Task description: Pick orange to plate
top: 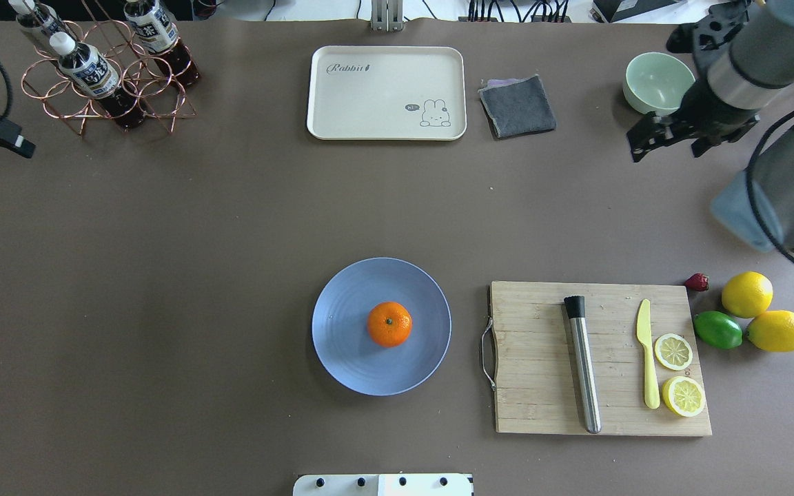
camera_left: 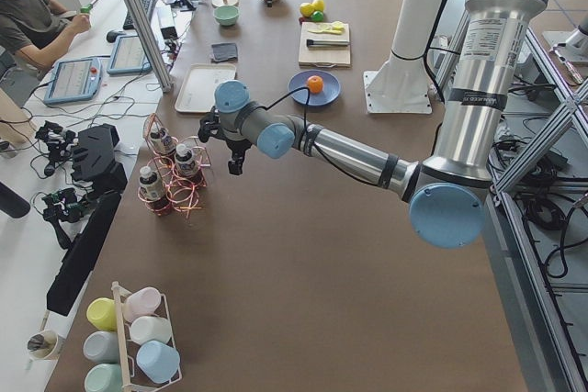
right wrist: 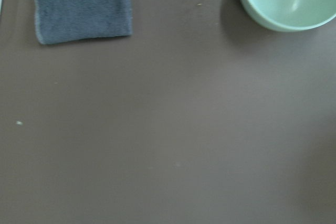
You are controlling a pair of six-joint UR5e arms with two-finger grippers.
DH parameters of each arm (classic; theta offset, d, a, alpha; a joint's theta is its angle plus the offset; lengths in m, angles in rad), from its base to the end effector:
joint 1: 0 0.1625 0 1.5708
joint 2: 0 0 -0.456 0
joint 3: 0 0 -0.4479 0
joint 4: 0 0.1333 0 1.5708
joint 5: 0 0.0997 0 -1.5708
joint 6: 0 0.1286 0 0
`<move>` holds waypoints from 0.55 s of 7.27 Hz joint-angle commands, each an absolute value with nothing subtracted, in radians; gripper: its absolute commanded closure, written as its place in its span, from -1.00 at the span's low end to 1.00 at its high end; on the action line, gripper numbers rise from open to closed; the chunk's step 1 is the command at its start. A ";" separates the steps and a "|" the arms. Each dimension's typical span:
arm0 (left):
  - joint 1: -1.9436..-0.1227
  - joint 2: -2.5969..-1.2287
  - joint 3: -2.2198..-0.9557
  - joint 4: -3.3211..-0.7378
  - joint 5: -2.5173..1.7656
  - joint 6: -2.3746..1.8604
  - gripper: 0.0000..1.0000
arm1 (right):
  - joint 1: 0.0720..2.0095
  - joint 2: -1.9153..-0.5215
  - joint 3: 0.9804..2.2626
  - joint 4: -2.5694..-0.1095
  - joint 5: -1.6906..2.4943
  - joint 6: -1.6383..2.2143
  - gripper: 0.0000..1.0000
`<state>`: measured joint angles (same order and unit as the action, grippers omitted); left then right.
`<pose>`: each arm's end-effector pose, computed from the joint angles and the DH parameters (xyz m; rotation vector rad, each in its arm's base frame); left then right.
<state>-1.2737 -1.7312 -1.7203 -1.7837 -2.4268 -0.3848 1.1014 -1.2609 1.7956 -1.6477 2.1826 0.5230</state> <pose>0.1492 -0.6109 0.4993 0.1822 0.9504 0.1429 -0.2457 -0.6159 0.4189 0.1037 -0.7391 -0.0889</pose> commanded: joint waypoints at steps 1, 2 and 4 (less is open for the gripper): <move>-1.438 -1.665 -1.678 -1.671 -2.439 -0.067 -0.92 | 1.390 -1.363 1.627 -1.657 2.273 -0.021 -1.00; -1.495 -1.634 -1.630 -1.669 -2.434 0.056 -0.92 | 1.478 -1.364 1.511 -1.654 2.273 -0.198 -1.00; -1.551 -1.609 -1.586 -1.669 -2.434 0.078 -0.93 | 1.583 -1.380 1.396 -1.652 2.267 -0.400 -1.00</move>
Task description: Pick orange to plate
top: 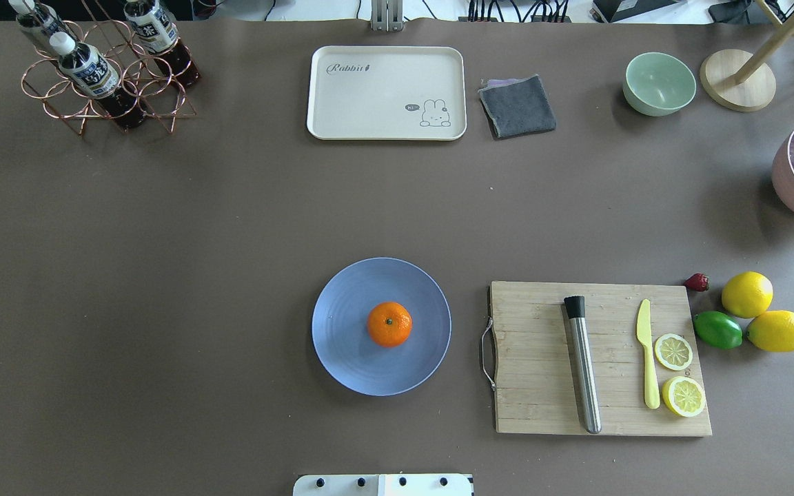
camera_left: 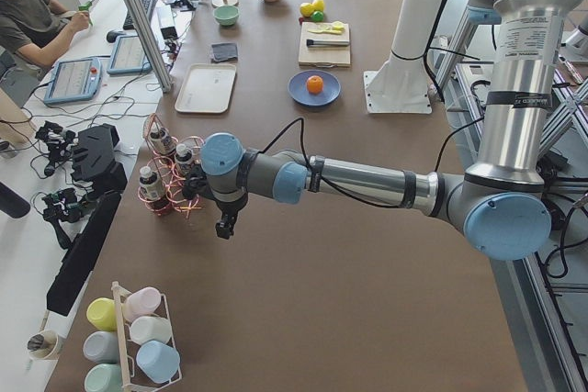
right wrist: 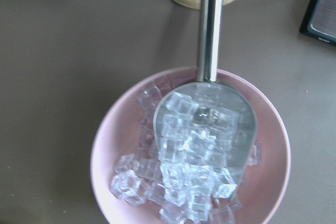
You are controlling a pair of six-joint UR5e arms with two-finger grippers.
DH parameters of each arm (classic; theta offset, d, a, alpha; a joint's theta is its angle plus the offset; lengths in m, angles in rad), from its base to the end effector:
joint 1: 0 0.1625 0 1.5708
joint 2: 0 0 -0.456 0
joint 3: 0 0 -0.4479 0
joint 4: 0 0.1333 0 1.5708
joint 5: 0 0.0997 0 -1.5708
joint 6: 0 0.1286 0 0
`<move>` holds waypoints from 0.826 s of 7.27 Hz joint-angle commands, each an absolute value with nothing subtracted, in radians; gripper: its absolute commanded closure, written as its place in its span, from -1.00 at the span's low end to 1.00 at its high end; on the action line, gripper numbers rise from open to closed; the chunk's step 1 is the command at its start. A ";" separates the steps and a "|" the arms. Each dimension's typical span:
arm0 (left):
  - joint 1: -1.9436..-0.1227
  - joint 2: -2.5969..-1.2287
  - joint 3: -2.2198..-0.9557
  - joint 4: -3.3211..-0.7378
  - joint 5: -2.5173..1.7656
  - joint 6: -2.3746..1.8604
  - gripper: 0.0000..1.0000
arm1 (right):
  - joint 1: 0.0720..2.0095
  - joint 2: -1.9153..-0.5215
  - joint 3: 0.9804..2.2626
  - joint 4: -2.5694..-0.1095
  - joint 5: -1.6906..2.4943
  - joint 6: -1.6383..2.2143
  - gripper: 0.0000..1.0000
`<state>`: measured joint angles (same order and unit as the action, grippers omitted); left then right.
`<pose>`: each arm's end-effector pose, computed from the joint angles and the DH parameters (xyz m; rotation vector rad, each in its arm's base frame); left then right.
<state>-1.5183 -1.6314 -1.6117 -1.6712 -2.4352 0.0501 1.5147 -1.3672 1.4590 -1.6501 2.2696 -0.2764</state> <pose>-0.0046 -0.5887 0.6341 0.1883 0.8626 0.1831 0.0147 -0.6410 0.6652 0.0891 -0.6964 -0.3232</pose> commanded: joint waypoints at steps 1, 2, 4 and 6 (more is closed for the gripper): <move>-1.555 -1.592 -1.586 -1.670 -2.410 0.077 -0.93 | 1.600 -1.425 1.411 -1.638 2.270 -0.399 -1.00; -1.584 -1.588 -1.589 -1.671 -2.407 0.074 -0.93 | 1.600 -1.424 1.423 -1.638 2.270 -0.399 -1.00; -1.600 -1.597 -1.586 -1.667 -2.396 0.063 -0.94 | 1.598 -1.416 1.436 -1.638 2.260 -0.391 -1.00; -1.614 -1.585 -1.577 -1.675 -2.373 0.045 -0.94 | 1.597 -1.416 1.448 -1.638 2.263 -0.384 -1.00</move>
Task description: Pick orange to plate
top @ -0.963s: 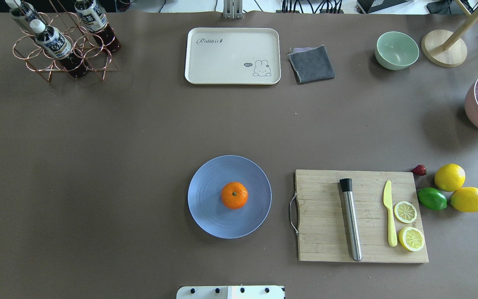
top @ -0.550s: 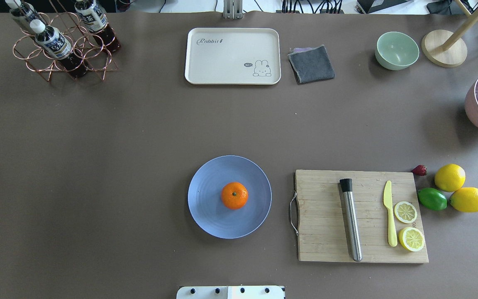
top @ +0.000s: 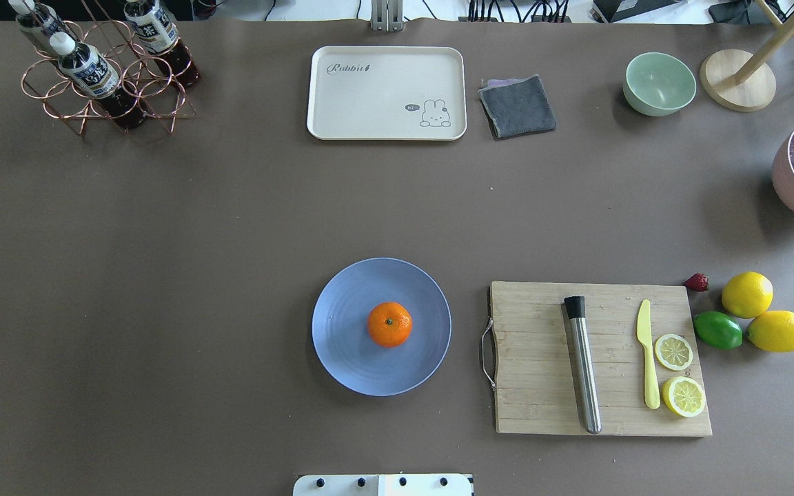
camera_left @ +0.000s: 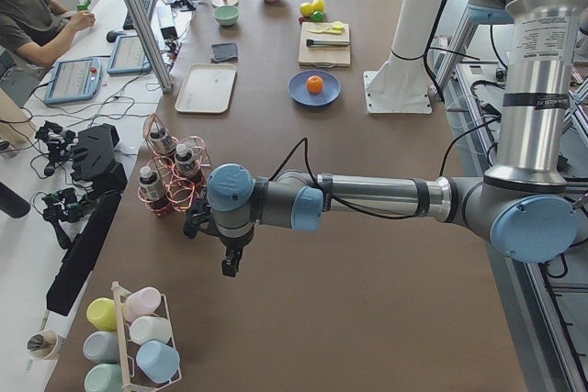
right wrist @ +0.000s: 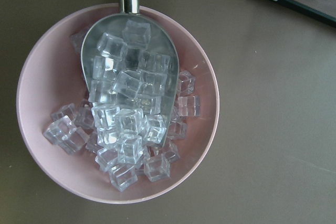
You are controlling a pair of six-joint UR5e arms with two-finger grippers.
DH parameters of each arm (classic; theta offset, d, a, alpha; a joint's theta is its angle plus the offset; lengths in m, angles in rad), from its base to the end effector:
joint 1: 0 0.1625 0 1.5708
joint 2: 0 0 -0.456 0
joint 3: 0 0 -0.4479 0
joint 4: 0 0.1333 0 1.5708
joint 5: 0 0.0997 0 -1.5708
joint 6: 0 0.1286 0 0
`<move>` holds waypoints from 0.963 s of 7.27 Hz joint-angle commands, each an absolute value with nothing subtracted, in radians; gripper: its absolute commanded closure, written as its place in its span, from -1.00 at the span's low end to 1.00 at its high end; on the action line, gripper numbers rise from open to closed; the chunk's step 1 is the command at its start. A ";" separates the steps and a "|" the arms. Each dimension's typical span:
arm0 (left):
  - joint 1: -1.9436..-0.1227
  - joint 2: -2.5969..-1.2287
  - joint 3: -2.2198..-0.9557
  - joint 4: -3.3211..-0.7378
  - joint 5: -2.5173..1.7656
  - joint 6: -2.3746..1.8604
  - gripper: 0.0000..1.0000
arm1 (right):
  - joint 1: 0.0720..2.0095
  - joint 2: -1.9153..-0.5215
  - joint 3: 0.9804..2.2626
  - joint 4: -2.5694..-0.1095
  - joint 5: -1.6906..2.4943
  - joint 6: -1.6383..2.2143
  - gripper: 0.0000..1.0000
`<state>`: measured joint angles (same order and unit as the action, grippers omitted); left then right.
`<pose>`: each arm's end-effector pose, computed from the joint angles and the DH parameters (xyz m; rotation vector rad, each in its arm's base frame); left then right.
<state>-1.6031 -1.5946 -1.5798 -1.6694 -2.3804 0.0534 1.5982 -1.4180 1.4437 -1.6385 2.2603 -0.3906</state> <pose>-0.0585 -0.5674 0.6786 0.1587 0.8024 0.0731 0.0683 -0.6110 0.7050 0.1041 -0.6861 -0.3341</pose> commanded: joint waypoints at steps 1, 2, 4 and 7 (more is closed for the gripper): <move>-1.621 -1.588 -1.585 -1.677 -2.373 0.043 -0.94 | 1.580 -1.414 1.444 -1.638 2.264 -0.377 -1.00; -1.621 -1.589 -1.577 -1.675 -2.372 0.044 -0.94 | 1.580 -1.419 1.440 -1.638 2.264 -0.376 -1.00; -1.621 -1.588 -1.586 -1.674 -2.370 0.046 -0.94 | 1.566 -1.420 1.434 -1.638 2.263 -0.376 -1.00; -1.615 -1.589 -1.577 -1.677 -2.338 0.048 -0.94 | 1.565 -1.427 1.439 -1.638 2.263 -0.380 -1.00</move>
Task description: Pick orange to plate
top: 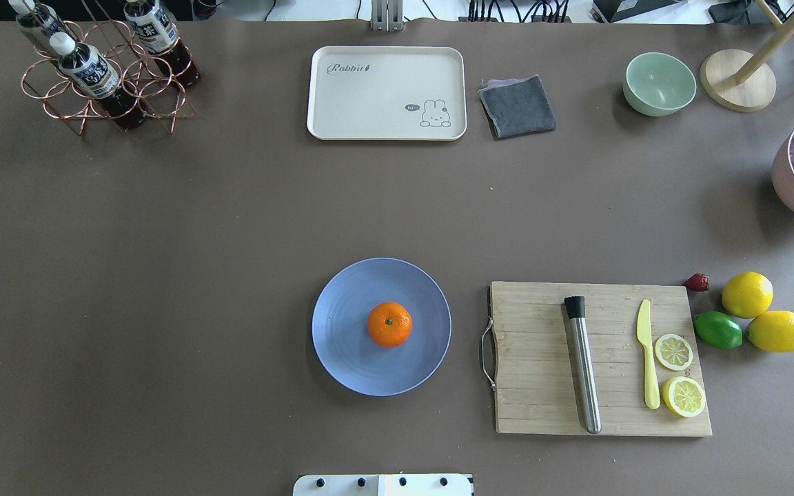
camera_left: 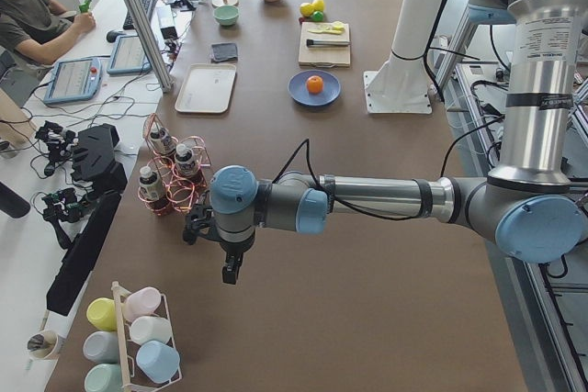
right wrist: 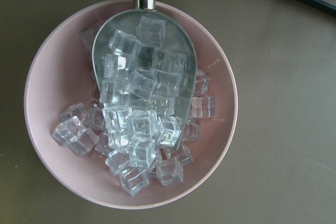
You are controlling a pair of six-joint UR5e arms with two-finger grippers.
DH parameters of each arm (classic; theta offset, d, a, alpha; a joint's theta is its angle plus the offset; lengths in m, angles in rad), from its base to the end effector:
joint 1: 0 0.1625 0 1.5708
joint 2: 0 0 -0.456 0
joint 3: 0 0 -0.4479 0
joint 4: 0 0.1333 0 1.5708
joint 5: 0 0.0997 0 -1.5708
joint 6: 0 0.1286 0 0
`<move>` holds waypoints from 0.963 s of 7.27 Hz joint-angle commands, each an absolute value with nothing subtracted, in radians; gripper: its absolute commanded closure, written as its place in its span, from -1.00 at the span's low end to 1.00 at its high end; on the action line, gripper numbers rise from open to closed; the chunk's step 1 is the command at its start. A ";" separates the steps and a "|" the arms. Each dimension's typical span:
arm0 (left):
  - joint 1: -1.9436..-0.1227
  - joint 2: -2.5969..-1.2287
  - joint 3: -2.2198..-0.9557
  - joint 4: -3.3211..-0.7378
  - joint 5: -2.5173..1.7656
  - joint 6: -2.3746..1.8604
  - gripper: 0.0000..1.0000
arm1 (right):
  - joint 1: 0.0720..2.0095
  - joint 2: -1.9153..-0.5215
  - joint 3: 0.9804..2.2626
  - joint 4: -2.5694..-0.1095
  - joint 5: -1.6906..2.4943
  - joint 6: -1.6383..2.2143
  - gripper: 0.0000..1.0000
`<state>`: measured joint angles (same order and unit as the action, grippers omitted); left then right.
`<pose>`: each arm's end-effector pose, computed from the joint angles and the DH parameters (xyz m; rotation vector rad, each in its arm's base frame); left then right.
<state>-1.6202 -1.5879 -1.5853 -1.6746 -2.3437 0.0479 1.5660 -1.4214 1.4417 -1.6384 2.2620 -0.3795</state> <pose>-0.0714 -0.5638 0.6820 0.1660 0.7645 0.0509 0.0484 -0.6108 0.7080 0.0846 -0.6912 -0.3524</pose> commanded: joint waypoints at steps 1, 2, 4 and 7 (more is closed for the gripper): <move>-1.617 -1.589 -1.592 -1.677 -2.342 0.045 -0.95 | 1.566 -1.430 1.450 -1.638 2.270 -0.383 -1.00; -1.615 -1.592 -1.601 -1.675 -2.344 0.043 -0.95 | 1.565 -1.428 1.436 -1.638 2.266 -0.382 -1.00; -1.611 -1.589 -1.604 -1.678 -2.344 0.041 -0.95 | 1.563 -1.451 1.445 -1.638 2.269 -0.388 -1.00; -1.606 -1.591 -1.604 -1.678 -2.344 0.041 -0.95 | 1.545 -1.443 1.440 -1.637 2.267 -0.380 -1.00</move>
<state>-1.6079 -1.5915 -1.5992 -1.6778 -2.3429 0.0415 1.5527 -1.4429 1.4431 -1.6376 2.2674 -0.3809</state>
